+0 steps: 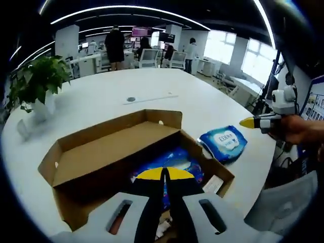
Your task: Operate the shoe box by opening the lid, removing the specified soft item, and placing it in the target area until the item is outside and the box remains undamaged.
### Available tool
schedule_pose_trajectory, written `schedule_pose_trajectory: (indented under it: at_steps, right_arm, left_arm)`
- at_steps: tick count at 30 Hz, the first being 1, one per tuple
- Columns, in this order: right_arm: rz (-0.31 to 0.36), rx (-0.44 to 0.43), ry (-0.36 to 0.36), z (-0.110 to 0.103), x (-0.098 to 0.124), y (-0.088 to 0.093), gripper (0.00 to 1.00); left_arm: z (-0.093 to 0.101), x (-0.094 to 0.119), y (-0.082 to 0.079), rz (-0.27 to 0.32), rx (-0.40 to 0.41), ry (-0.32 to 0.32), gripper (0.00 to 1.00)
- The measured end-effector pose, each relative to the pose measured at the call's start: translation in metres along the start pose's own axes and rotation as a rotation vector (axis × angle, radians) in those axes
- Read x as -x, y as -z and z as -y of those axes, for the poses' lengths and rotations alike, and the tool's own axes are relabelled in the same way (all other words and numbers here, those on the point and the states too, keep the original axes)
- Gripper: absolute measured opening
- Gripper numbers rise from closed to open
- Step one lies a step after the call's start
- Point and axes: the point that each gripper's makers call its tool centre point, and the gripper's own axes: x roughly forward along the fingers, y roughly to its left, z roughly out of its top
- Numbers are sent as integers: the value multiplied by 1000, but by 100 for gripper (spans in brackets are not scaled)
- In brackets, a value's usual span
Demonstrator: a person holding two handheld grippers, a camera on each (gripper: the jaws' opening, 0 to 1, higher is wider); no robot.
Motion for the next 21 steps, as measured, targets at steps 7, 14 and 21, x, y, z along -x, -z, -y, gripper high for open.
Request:
schedule_pose_trajectory:
  at_steps: [7, 14, 21]
  right_arm:
    - [-14, 68, -66, -37, -13, -8, 1]
    - [-33, 127, -129, -71, -23, -13, 3]
    - [-50, 184, -180, -99, -28, -14, 6]
  left_arm:
    - [-20, 20, 18, 5, 6, -51, 0]
    - [-30, 37, 34, 13, 15, -82, 0]
    - [-47, 54, 44, 15, 55, -120, 3]
